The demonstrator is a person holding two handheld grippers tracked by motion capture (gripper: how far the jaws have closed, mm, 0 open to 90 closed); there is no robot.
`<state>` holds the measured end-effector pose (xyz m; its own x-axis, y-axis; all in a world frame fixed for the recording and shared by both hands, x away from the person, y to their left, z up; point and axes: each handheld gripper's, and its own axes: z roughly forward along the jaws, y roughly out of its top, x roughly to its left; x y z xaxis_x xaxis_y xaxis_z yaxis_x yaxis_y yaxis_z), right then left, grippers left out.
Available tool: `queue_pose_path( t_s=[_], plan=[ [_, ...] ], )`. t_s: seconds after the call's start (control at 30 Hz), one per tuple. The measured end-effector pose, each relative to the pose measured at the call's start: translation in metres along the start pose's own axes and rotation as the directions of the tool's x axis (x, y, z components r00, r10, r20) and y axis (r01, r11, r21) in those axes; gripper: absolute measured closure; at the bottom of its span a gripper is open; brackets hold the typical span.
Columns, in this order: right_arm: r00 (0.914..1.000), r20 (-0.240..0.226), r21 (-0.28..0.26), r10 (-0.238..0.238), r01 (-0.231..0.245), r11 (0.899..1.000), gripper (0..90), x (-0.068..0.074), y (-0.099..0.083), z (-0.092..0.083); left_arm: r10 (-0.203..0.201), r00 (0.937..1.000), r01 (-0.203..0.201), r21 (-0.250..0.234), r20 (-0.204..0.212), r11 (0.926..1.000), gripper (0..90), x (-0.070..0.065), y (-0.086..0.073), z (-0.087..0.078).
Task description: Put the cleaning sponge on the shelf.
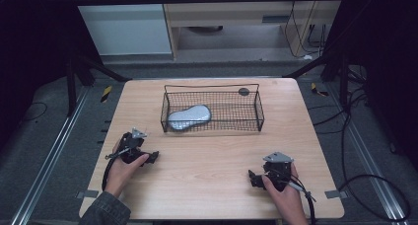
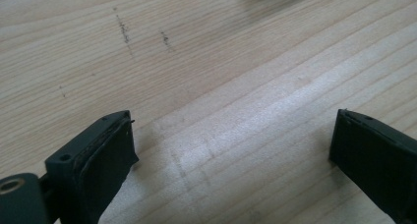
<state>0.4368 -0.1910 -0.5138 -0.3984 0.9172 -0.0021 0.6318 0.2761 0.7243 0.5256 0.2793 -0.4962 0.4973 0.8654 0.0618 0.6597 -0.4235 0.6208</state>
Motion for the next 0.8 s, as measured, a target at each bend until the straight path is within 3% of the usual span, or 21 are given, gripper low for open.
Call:
queue_pose_path(
  t_s=[0.13, 0.57, 0.8],
  plan=[
    [1.0, 0.0, 0.0, 0.001, -0.001, 1.0, 0.4, 0.0, 0.0, 0.0, -0.028, 0.9992, 0.028, -0.016, 0.028, 0.9995, 0.2, 0.005, -0.003, 0.002],
    [1.0, 0.0, 0.0, 0.001, -0.001, 1.0, 0.4, 0.0, 0.0, 0.0, -0.015, 0.9991, 0.02, -0.116, 0.04, 0.993, 0.0, 0.009, -0.013, 0.005],
    [1.0, 0.0, 0.0, 0.001, -0.001, 1.0, 0.4, 0.0, 0.0, 0.0, -0.015, 0.9991, 0.019, -0.118, 0.04, 0.9928, 0.0, 0.009, -0.014, 0.005]
  ],
)
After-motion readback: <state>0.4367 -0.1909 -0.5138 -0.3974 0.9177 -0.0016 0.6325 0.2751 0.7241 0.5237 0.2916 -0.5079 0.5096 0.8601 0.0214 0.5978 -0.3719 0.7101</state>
